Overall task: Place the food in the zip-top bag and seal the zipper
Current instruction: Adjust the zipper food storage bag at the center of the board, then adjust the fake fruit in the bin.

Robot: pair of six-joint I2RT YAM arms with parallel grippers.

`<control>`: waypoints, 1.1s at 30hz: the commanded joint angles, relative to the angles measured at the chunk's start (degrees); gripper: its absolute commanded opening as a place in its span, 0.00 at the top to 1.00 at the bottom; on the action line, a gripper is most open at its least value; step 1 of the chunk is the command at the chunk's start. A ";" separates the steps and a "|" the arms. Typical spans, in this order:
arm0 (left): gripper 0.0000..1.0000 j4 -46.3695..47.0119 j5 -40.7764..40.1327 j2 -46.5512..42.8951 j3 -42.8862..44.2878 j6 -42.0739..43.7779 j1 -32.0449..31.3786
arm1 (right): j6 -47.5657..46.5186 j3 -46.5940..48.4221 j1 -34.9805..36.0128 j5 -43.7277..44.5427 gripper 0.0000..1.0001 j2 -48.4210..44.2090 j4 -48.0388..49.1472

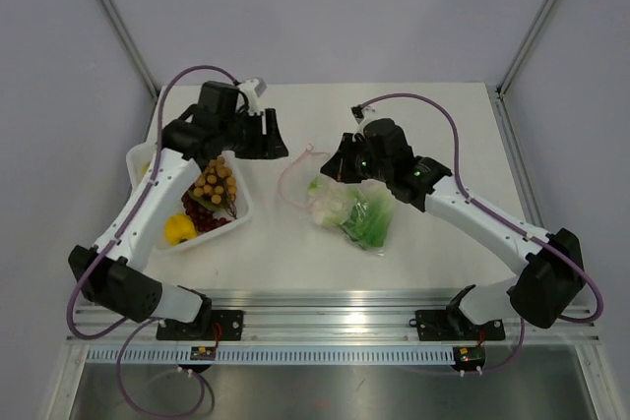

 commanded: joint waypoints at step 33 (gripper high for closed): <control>0.35 4.64 -16.03 -10.87 -25.23 -10.99 35.46 | -4.07 -2.10 4.55 -4.91 1.00 -3.88 4.73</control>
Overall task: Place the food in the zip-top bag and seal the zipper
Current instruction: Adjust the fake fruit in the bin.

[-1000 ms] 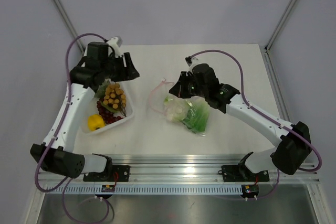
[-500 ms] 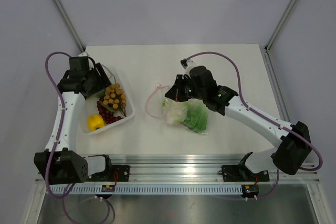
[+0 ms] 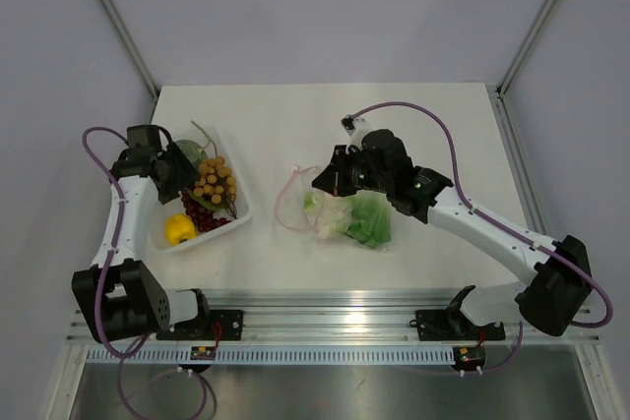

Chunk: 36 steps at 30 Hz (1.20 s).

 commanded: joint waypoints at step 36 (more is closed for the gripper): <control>0.43 18.06 4.92 4.55 0.56 0.06 -4.32 | -0.10 2.20 0.40 -1.75 1.00 0.83 2.70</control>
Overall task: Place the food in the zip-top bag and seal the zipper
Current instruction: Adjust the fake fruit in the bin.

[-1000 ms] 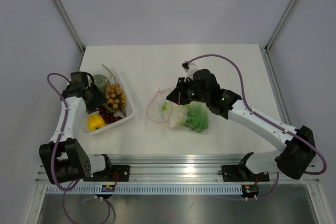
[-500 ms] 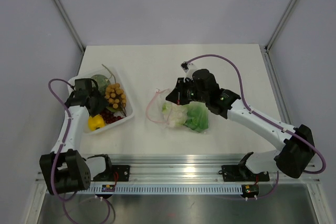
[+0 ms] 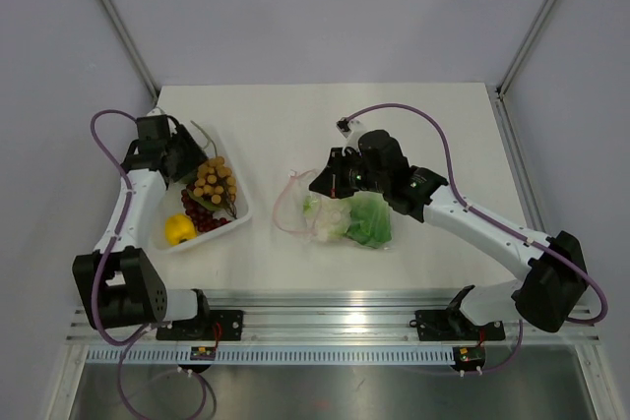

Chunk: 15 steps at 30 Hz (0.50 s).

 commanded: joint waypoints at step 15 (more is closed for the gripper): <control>0.51 5.93 -4.11 6.96 -0.12 -0.05 -1.09 | -0.37 3.63 0.36 1.89 1.00 -0.45 0.04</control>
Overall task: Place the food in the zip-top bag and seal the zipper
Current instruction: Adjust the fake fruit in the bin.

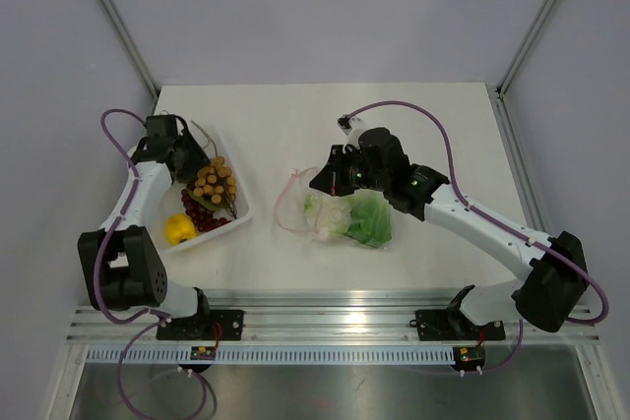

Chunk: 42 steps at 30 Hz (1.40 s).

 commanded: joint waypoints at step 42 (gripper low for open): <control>1.00 -6.30 12.13 -17.53 19.66 1.49 -1.43 | 4.94 13.48 0.62 -5.05 1.00 9.04 5.48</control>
